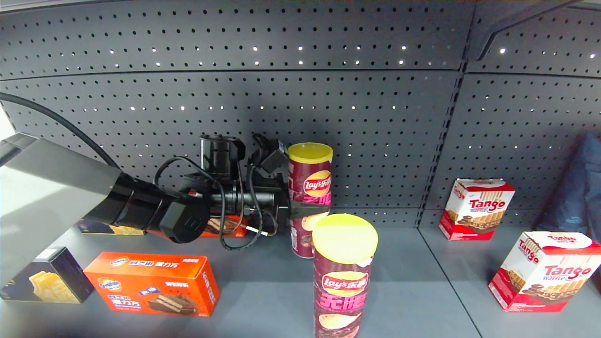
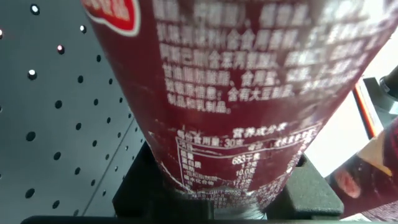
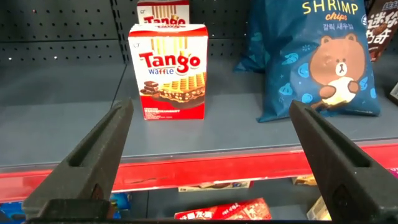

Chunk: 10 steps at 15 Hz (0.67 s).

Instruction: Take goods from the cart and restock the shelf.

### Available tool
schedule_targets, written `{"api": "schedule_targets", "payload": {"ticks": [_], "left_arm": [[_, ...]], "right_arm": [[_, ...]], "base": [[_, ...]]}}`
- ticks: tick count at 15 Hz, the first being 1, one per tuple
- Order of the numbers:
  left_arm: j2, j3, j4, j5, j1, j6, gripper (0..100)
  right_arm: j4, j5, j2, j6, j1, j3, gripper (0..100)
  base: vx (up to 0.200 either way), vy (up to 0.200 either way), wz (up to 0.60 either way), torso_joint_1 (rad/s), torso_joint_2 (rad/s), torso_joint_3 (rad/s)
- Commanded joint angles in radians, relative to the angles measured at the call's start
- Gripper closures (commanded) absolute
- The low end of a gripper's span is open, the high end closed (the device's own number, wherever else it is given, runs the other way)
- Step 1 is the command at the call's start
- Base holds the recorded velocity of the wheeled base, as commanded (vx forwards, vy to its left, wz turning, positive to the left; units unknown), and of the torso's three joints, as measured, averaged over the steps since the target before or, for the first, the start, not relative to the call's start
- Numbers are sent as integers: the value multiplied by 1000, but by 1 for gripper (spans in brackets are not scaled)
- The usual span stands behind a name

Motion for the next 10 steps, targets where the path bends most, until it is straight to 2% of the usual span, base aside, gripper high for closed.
{"api": "schedule_targets", "payload": {"ticks": [1,10], "left_arm": [[16,-9,-7,0,0,0,100],[49,-4,-8,0,-20,6,100]], "right_arm": [[0,1,5,0,0,0,0],[0,1,5,1,0,6,0]], "base": [[0,0,0,0,0,0],[0,0,0,0,0,0]]}}
